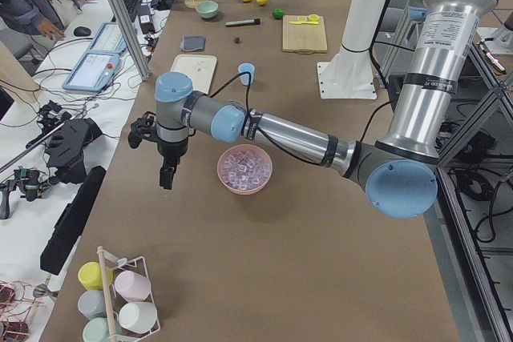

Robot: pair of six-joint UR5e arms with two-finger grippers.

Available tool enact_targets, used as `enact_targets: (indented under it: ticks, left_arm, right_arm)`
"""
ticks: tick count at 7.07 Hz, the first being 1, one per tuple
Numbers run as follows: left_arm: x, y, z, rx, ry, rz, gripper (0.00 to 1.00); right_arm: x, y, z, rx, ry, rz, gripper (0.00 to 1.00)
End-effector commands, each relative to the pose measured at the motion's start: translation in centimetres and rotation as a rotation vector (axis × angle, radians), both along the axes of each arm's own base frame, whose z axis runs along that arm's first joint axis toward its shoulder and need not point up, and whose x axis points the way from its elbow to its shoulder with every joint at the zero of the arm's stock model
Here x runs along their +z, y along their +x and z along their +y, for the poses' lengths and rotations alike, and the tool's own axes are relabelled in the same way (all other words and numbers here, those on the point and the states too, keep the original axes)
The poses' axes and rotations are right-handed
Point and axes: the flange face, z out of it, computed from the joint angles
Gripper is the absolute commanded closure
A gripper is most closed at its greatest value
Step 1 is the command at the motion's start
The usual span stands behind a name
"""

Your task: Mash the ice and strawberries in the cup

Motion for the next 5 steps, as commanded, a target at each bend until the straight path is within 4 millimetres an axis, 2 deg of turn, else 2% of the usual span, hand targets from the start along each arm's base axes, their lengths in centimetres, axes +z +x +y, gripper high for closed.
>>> enact_targets:
  ticks: [1, 3, 4, 5]
  left_arm:
    - [-1.3, 2.2, 0.2, 0.049, 0.027, 0.039, 0.02]
    - [-2.8, 4.7, 1.4, 0.135, 0.085, 0.086, 0.02]
    - [-2.5, 6.5, 2.4, 0.174, 0.122, 0.092, 0.02]
    - [-1.8, 9.3, 3.5, 0.229, 0.184, 0.106, 0.02]
  right_arm:
    - [-0.1, 0.0, -0.1, 0.0, 0.001, -0.003, 0.0]
    - [0.0, 0.0, 0.1, 0.0, -0.001, -0.003, 0.0]
    - [0.2, 0.1, 0.1, 0.002, -0.005, -0.001, 0.0]
    - [0.3, 0.0, 0.1, 0.001, -0.007, 0.0, 0.0]
